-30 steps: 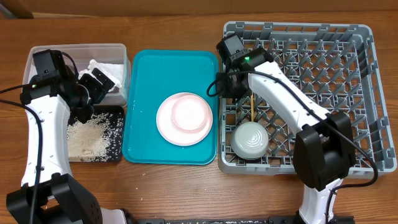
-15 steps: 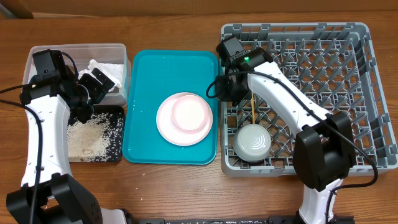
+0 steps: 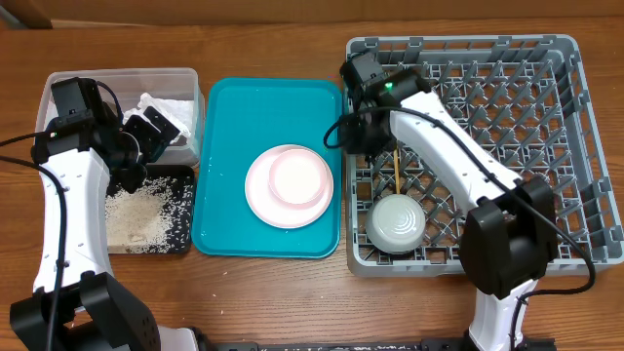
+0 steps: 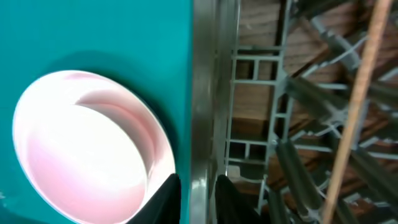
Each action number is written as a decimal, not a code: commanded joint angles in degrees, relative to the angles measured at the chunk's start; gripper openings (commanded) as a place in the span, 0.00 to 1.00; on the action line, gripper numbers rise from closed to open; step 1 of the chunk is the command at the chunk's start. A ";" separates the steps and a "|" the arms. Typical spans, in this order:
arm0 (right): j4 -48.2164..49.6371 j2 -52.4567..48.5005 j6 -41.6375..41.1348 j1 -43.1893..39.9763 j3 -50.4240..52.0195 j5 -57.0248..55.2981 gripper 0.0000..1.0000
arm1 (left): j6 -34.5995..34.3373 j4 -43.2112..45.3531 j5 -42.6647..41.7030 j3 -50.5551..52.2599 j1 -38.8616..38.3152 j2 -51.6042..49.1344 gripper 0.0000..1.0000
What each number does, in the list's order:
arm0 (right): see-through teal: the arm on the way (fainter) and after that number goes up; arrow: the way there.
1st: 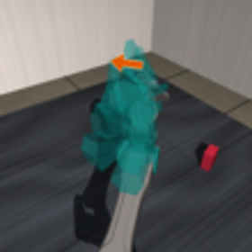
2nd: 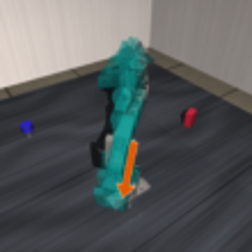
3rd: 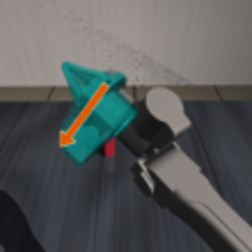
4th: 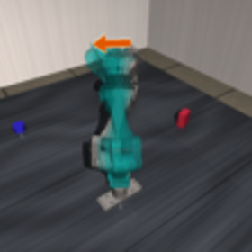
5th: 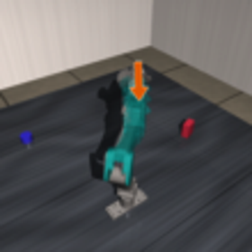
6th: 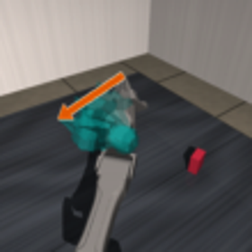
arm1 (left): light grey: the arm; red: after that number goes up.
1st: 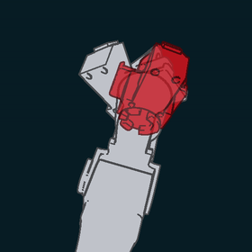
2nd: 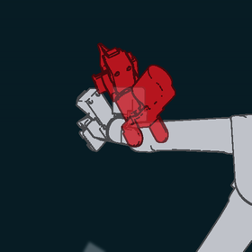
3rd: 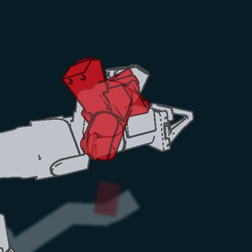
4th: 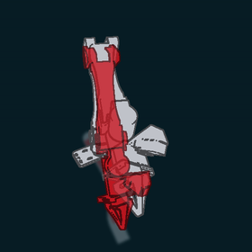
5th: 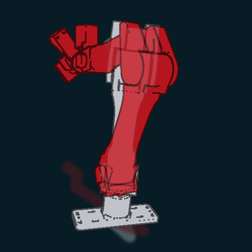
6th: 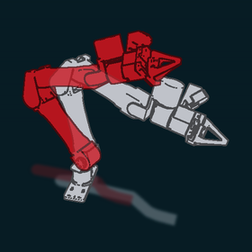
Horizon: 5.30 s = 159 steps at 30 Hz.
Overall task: Sort waste into correct bins and load items into the dishwasher
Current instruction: 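Move the right gripper over the pink bowl on the teal tray, then close the right gripper on the pink bowl's rim, then lift the pink bowl and carry it over the grey dish rack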
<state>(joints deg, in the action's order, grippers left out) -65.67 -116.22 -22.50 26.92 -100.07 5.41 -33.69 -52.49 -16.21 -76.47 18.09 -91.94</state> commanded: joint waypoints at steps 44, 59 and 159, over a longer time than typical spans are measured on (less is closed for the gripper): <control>20.74 0.15 5.16 29.07 6.40 -23.56 0.31 | 0.92 0.07 0.55 -0.98 -0.26 0.55 1.00; 25.99 -0.70 6.21 28.83 10.99 -23.34 0.31 | 0.92 0.07 0.52 -0.98 -0.26 0.55 1.00; 60.52 17.42 -29.11 -27.02 40.98 64.37 0.04 | 0.92 0.07 0.52 -0.98 -0.26 0.55 1.00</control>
<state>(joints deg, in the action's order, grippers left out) -7.68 -98.24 -44.25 0.54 -61.04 71.20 -33.67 -52.49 -16.21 -76.47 18.09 -91.92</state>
